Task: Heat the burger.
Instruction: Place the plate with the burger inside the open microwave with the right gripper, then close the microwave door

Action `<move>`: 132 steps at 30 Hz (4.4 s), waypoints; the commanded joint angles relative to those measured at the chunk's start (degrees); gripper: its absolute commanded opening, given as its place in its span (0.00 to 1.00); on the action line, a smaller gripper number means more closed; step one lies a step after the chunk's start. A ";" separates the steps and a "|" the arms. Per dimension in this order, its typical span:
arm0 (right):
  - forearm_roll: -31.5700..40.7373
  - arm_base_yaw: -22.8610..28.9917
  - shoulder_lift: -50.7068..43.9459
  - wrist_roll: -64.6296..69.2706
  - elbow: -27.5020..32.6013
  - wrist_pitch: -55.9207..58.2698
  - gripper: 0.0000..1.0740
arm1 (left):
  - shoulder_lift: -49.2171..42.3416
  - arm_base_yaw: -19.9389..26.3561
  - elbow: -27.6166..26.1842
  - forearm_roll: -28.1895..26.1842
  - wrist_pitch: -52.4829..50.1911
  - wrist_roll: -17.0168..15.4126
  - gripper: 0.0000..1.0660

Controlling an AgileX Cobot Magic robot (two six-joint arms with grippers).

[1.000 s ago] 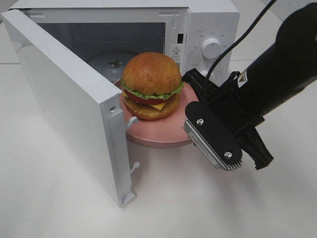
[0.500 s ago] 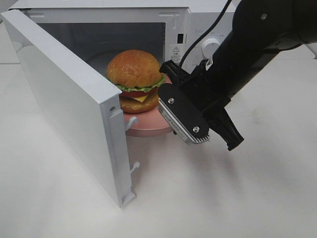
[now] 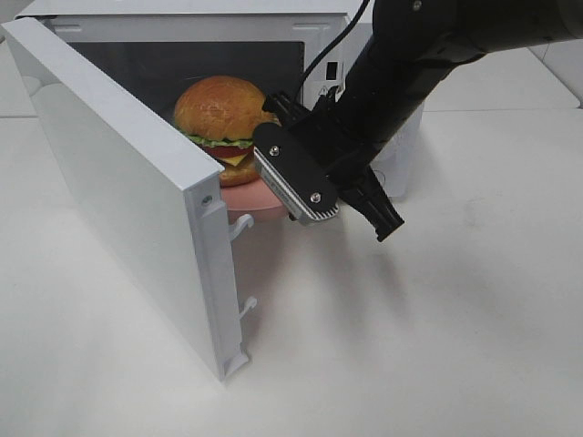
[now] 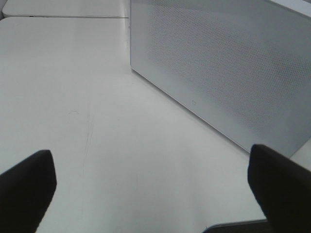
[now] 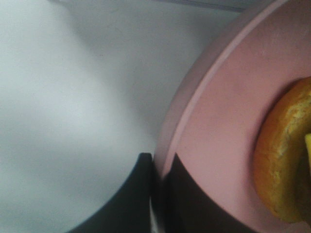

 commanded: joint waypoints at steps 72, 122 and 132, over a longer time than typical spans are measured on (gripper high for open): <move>-15.24 -0.06 29.11 19.60 -39.25 -3.44 0.27 | -0.06 -0.17 0.17 -0.23 -0.69 -0.29 0.94; -12.26 -1.38 2.52 23.78 -5.73 -9.51 0.67 | -0.06 -0.17 0.17 -0.23 -0.69 -0.29 0.94; -14.09 -2.75 -6.99 26.47 2.86 -9.97 0.67 | -0.06 -0.17 0.17 -0.23 -0.69 -0.29 0.94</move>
